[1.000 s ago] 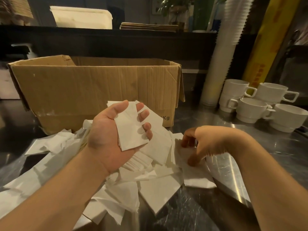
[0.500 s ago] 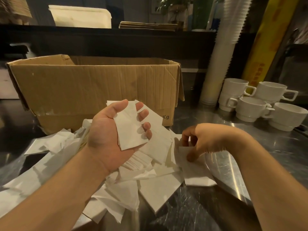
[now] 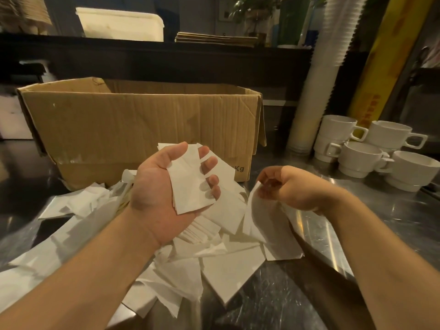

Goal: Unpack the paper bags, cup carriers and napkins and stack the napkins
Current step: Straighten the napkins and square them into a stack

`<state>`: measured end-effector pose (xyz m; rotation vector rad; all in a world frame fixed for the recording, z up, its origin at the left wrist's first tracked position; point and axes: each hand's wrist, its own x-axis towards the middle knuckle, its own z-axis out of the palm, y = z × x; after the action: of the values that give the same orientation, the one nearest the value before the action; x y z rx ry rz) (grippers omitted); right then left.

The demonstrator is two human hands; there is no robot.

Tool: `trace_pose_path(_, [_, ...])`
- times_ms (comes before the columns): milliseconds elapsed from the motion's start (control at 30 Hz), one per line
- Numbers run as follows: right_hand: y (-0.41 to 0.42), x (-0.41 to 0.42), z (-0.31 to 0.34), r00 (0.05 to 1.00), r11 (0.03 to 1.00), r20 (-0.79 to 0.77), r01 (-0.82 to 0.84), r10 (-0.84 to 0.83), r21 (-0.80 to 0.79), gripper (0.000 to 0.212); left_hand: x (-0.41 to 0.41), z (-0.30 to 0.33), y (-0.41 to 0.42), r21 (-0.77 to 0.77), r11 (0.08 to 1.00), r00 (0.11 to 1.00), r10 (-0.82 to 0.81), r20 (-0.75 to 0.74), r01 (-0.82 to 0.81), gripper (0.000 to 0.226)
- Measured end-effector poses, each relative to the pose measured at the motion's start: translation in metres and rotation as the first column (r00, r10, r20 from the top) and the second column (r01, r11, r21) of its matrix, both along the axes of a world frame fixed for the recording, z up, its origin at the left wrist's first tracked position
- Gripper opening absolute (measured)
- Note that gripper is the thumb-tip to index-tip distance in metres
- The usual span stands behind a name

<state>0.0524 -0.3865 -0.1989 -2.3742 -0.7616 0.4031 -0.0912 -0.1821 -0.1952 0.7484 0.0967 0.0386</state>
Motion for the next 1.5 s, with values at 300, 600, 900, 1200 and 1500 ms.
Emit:
trace_pose_path(300, [0.009, 0.005, -0.016, 0.999, 0.992, 0.039, 0.015, -0.020, 0.125, 0.026, -0.001, 0.001, -0.001, 0.009, 1.000, 1.000, -0.002, -0.006, 0.003, 0.053])
trace_pose_path(600, [0.014, -0.001, -0.007, 0.959, 0.814, 0.179, 0.080, -0.221, 0.576, 0.016, -0.002, 0.003, -0.002, 0.034, 0.999, 1.000, -0.001, -0.018, 0.002, 0.056])
trace_pose_path(900, [0.007, -0.043, 0.032, 0.947, 0.447, -0.075, -0.077, 0.312, 0.891, 0.018, -0.001, 0.003, -0.004, 0.162, 0.984, 0.997, -0.076, -0.015, 0.077, 0.062])
trace_pose_path(1200, [0.033, -0.062, 0.013, 0.972, 0.701, 0.148, -0.233, 0.181, 0.673, 0.017, 0.002, -0.015, -0.005, 0.201, 0.843, 0.859, -0.511, 0.010, 0.499, 0.067])
trace_pose_path(1500, [0.036, -0.060, 0.008, 0.910, 0.803, 0.397, -0.322, 0.117, 0.501, 0.028, -0.001, -0.015, -0.005, 0.430, 0.817, 0.922, -0.364, -0.132, 0.384, 0.066])
